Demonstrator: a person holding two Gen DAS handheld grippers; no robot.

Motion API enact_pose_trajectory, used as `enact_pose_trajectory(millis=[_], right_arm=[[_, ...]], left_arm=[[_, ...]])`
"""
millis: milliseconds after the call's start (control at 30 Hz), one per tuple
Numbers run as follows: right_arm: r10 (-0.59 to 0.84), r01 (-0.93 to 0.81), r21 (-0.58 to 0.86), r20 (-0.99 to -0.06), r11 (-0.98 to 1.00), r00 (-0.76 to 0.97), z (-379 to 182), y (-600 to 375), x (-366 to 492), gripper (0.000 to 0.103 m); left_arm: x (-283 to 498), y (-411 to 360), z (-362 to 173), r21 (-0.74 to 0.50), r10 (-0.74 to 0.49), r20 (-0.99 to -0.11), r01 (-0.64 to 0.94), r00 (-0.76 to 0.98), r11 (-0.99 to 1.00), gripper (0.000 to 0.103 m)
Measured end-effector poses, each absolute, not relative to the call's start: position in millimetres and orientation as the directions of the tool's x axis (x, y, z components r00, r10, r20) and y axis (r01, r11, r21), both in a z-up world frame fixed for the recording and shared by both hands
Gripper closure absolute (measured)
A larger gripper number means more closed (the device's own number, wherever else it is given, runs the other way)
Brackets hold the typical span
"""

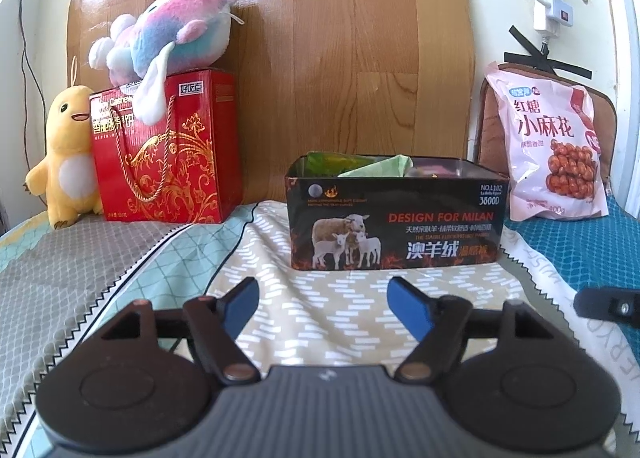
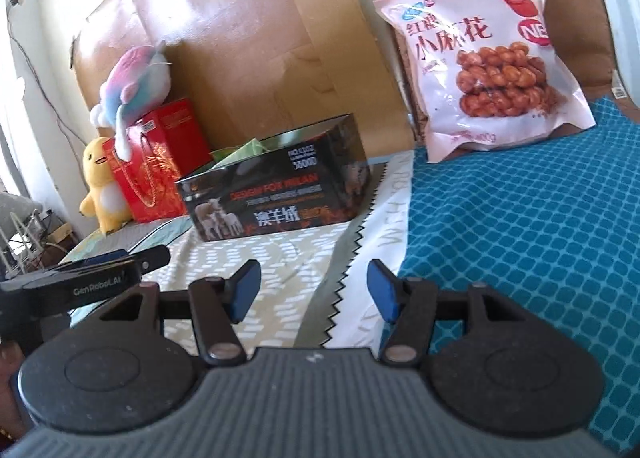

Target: Organize snacks

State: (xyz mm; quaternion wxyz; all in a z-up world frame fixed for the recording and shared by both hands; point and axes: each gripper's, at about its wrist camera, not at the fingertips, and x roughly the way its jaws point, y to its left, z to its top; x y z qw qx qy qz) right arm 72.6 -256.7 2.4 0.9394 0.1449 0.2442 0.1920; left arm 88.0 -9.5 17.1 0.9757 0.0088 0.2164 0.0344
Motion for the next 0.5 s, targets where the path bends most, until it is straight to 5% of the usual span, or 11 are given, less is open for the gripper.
enact_pose_trajectory(millis=[500], right_arm=[[0.417, -0.304, 0.313, -0.409, 0.900, 0.812, 4.5, -245.8, 54.1, 0.040]], left_arm=[[83.6, -9.9, 17.9, 0.049, 0.099, -0.402, -0.086, 0.910, 0.995, 0.020]])
